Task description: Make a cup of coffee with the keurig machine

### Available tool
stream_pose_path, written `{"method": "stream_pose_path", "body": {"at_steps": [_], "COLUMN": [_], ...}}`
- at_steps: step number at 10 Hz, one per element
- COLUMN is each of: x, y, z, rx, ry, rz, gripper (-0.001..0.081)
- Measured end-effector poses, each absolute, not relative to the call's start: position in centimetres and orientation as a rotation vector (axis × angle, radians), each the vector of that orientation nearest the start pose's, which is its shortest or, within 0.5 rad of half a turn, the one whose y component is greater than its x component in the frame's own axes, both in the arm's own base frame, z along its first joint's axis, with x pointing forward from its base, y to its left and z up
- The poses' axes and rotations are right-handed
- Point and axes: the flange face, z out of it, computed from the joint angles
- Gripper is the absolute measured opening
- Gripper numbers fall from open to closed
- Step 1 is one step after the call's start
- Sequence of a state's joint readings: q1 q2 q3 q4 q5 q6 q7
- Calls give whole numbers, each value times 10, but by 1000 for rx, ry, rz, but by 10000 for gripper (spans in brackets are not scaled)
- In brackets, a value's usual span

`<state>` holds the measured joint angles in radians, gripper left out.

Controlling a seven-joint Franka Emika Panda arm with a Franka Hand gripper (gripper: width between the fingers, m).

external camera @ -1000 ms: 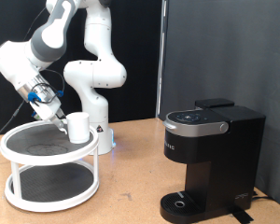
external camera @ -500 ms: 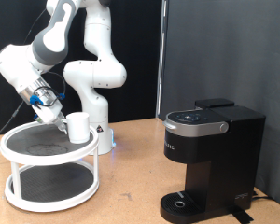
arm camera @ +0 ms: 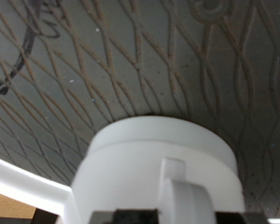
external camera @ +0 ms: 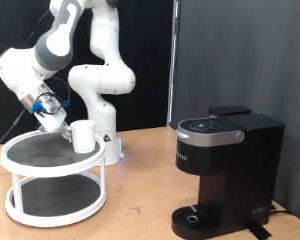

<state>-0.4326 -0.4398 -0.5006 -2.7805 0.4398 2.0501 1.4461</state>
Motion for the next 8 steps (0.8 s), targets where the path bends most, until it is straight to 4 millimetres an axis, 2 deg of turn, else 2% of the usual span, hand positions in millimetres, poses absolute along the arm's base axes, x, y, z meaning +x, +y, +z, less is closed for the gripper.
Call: {"method": "stream_pose_path", "body": {"at_steps": [2,6,8], "x": [229,223,224], "y": [-241,-242,-240], "z": [325,365,362], "rx": [-702,-694,-687], "ry": [2488,2435,2432], "rz": [700,787,794], "gripper": [5,4,4]}}
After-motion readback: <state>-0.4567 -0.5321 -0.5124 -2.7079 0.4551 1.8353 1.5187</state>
